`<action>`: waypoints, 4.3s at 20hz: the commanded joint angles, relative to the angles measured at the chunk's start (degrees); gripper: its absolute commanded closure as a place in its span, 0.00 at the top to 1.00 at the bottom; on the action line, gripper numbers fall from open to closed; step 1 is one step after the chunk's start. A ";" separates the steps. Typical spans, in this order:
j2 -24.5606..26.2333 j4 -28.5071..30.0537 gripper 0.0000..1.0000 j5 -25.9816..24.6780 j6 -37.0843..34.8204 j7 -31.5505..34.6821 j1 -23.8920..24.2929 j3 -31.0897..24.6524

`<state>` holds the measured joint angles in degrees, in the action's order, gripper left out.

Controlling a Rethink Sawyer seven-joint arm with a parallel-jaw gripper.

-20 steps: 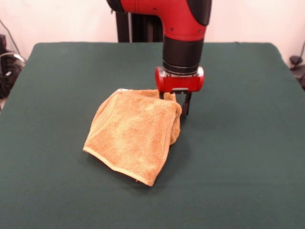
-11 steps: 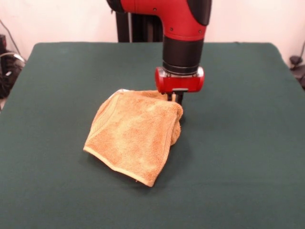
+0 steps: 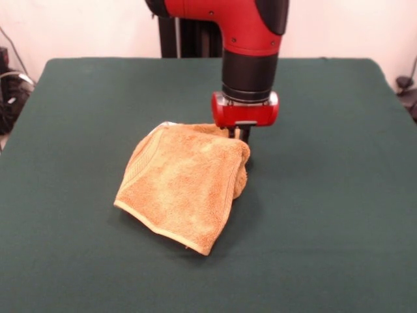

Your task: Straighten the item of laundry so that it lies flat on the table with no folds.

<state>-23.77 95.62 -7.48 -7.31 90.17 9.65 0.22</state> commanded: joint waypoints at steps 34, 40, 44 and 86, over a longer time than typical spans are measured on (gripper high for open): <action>1.28 5.56 0.00 4.96 1.04 12.92 -0.52 -11.11; 2.35 4.84 0.00 5.46 1.37 13.48 -2.09 -10.86; 2.59 4.39 0.00 5.75 1.28 13.25 -2.25 -11.49; -1.09 6.24 0.00 14.97 1.80 16.97 -6.98 -15.02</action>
<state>-24.60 97.54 2.49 -7.29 90.19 6.24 -7.22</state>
